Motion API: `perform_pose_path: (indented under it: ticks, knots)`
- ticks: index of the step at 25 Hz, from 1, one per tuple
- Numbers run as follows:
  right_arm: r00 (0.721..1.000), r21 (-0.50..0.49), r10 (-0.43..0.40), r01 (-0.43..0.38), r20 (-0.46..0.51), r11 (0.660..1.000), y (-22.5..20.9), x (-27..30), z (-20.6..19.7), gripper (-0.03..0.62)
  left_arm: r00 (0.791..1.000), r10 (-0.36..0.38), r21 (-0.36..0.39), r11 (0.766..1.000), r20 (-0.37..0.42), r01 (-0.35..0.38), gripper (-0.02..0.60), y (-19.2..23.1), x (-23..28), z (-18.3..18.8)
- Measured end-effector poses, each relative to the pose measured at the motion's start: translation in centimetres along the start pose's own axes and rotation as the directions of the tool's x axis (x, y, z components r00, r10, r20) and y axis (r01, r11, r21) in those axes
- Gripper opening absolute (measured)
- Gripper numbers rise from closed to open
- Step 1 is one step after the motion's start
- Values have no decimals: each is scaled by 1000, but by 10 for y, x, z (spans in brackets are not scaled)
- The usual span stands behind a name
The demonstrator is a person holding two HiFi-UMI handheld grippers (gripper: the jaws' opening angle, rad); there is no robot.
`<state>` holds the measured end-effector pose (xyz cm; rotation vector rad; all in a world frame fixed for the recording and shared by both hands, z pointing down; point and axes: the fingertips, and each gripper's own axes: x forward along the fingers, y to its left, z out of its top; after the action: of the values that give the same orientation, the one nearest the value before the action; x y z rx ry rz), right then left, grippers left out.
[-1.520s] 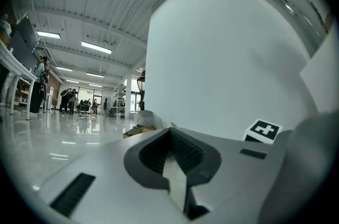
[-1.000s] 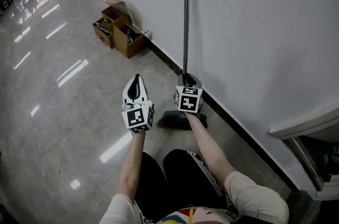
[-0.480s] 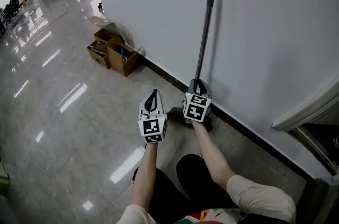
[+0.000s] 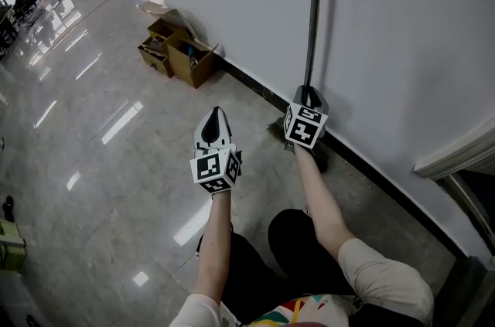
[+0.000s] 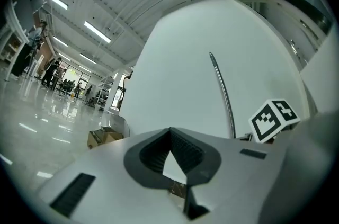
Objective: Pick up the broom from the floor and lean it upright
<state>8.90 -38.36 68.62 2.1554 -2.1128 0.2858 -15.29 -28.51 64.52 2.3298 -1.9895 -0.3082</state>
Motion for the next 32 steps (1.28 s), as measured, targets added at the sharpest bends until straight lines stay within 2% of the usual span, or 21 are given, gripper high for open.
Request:
perform_pose_path:
  ticks: [3, 8, 10, 13, 15, 17, 22, 26, 32]
  knots:
    - [1000, 4, 13, -13, -13, 1000, -6, 12, -1, 86, 1000, 10, 12, 1000, -13, -10, 44, 2, 0, -5]
    - [992, 199, 121, -112, -33, 974, -10, 21, 0, 86, 999, -8, 27, 1000, -35, 9, 44, -4, 2, -12]
    - [988, 238, 149, -135, -40, 962, -10, 22, 1, 87, 999, -26, 57, 998, -44, 28, 46, -11, 3, -14]
    - [990, 235, 136, -124, -38, 964, -11, 21, 2, 87, 997, -51, 107, 993, -49, 56, 45, -17, 4, -15]
    - [993, 226, 116, -105, -34, 968, -13, 21, 1, 87, 997, -60, 115, 991, -54, 66, 44, -18, 3, -16]
    - [995, 218, 93, -85, -26, 972, -16, 21, 1, 89, 997, -58, 103, 993, -53, 63, 45, -17, 3, -16]
    - [997, 190, 67, -71, 27, 979, -18, 17, 10, 170, 999, -35, 66, 997, -17, 37, 44, -6, 0, -6]
    - [996, 187, 79, -84, 38, 979, -16, 16, 14, 170, 1000, -15, 23, 1000, 4, 14, 45, 2, 0, -2]
    - [994, 137, 102, -108, 51, 985, -9, 7, 15, 170, 1000, -15, 25, 1000, 2, 14, 44, 1, 1, -2]
